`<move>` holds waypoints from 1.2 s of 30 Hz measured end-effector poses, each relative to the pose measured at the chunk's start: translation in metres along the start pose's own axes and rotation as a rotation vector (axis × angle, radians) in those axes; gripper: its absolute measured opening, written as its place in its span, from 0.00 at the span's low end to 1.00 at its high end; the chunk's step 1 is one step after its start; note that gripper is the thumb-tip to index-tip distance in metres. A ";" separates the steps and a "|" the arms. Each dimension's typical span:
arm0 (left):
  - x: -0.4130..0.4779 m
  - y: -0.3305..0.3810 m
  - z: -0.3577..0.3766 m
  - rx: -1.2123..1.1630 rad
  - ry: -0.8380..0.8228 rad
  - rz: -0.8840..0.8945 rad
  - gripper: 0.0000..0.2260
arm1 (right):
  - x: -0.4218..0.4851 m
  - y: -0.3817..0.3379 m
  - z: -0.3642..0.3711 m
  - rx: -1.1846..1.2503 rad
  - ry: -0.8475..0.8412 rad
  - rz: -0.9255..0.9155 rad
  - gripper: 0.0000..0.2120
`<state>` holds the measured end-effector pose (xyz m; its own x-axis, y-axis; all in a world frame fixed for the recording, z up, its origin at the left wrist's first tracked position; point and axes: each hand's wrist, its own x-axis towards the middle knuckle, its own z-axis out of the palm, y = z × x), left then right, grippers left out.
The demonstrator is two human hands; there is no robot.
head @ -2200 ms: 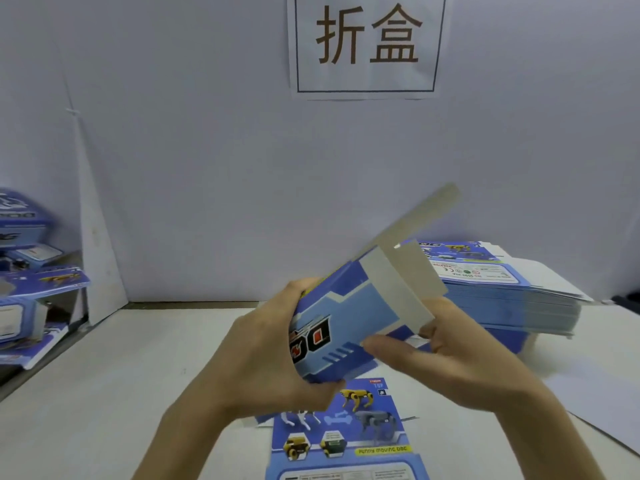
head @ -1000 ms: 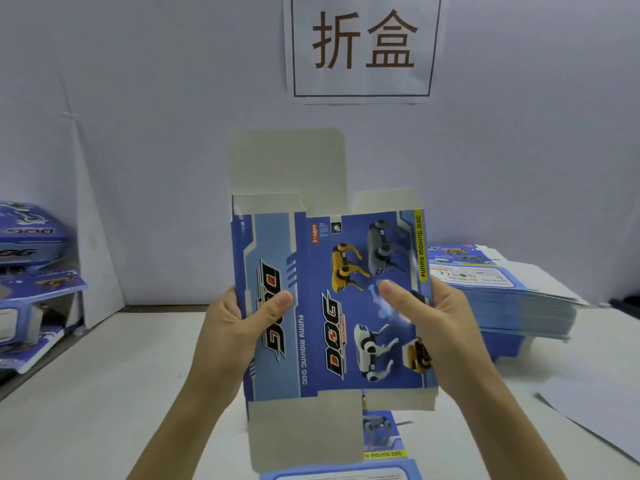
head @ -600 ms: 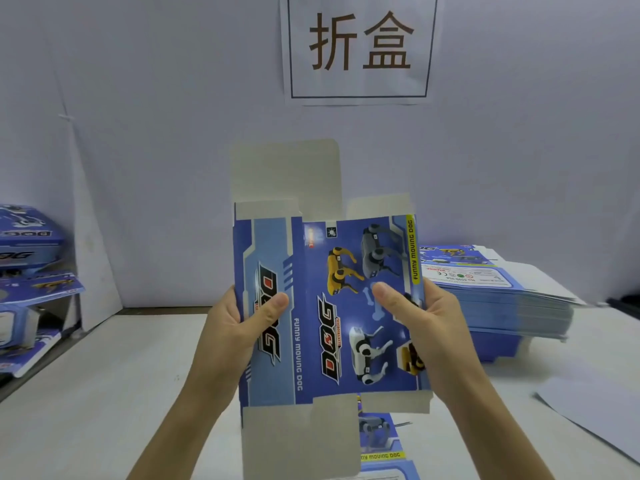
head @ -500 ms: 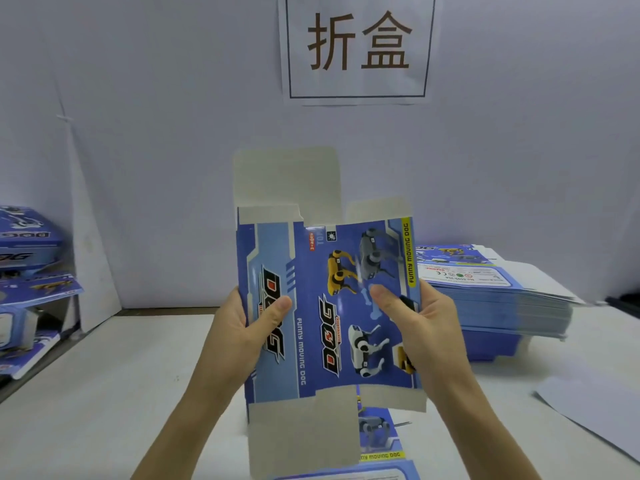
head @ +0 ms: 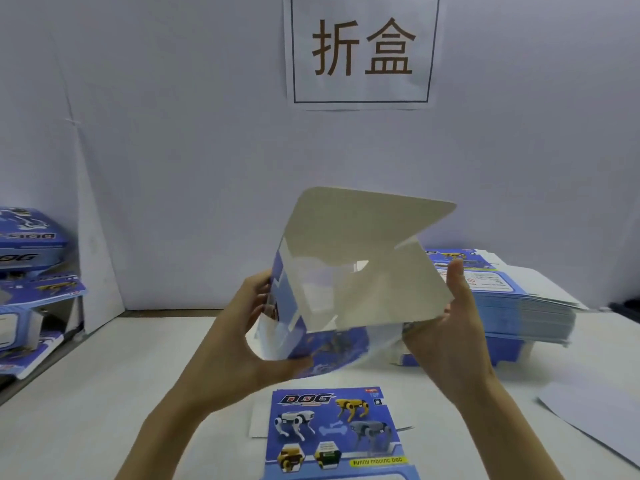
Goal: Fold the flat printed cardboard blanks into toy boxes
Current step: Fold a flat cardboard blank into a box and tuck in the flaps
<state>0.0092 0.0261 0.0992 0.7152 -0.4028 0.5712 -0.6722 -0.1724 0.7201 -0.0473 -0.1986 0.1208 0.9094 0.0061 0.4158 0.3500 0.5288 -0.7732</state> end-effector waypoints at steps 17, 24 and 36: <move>0.000 0.004 0.002 0.141 -0.012 0.081 0.37 | -0.006 -0.009 -0.008 -0.163 0.071 0.072 0.07; 0.000 0.009 0.007 0.302 -0.075 0.136 0.34 | -0.003 -0.010 -0.026 -1.667 0.230 -0.039 0.10; -0.003 0.007 0.019 0.493 -0.075 0.197 0.36 | 0.009 0.011 -0.028 -2.015 0.232 0.178 0.25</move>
<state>-0.0012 0.0090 0.0948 0.5630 -0.5301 0.6341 -0.8154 -0.4813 0.3216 -0.0292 -0.2165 0.1031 0.9033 -0.2323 0.3607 -0.1750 -0.9671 -0.1845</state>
